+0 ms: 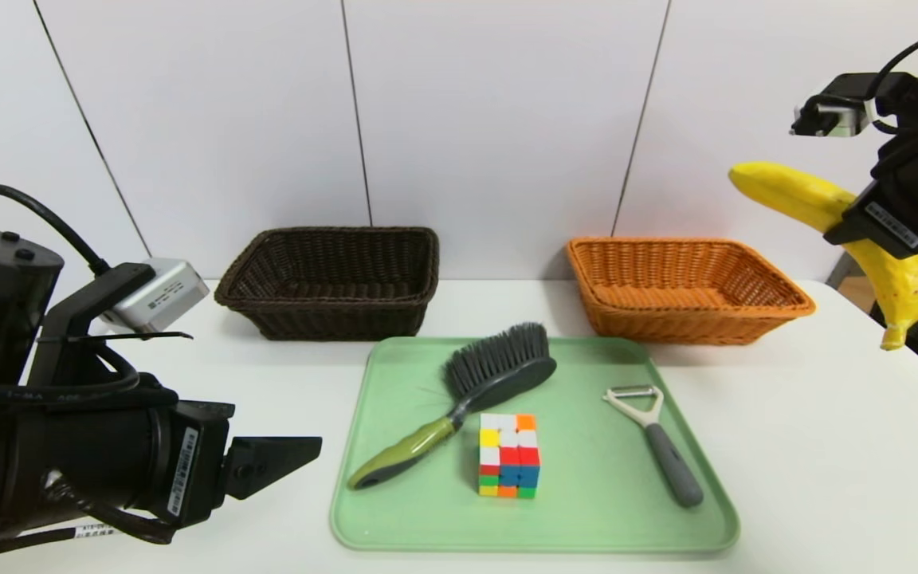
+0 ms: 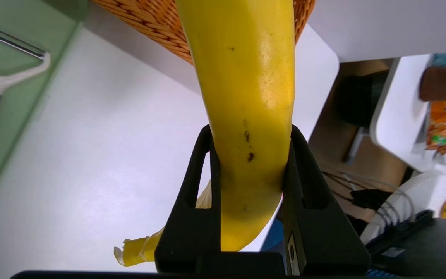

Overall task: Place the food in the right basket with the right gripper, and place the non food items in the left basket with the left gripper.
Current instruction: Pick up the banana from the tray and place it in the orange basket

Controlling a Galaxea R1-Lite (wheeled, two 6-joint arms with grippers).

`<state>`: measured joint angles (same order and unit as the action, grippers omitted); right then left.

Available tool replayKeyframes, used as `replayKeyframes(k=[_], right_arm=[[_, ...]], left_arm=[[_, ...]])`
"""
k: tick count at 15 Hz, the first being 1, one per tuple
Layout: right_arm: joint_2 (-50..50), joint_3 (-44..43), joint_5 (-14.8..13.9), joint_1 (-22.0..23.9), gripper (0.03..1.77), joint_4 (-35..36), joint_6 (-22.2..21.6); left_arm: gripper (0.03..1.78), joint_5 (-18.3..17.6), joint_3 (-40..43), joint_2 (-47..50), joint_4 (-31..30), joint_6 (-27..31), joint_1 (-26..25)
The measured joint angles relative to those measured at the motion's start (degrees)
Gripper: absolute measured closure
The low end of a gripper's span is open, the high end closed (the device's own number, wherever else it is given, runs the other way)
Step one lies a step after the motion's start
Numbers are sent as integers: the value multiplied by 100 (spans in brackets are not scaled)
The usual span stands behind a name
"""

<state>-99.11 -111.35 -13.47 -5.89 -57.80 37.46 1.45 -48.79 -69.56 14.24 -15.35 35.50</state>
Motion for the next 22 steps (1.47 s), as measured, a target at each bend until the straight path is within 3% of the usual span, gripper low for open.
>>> replayKeyframes(k=[4, 7, 9, 11, 16, 22], right_arm=[[16, -9, -33, 223, 137, 215, 1041], [2, -15, 74, 518, 137, 1326, 2047], [-117, -9, 612, 790, 137, 2094, 2929], [-349, -12, 1318, 1013, 137, 2293, 3574], [-979, -85, 2567, 1095, 137, 2304, 4027], [-1560, -108, 2550, 908, 137, 2538, 4258]], left_arm=[[12, 2, 17, 22, 78, 2, 0], [12, 0, 66, 62, 80, 16, -2], [12, 0, 89, 84, 91, 16, -9], [12, 2, 124, 104, 89, 16, -6], [12, -5, 204, 126, 80, 22, 0], [12, 0, 273, 138, 89, 17, -9]])
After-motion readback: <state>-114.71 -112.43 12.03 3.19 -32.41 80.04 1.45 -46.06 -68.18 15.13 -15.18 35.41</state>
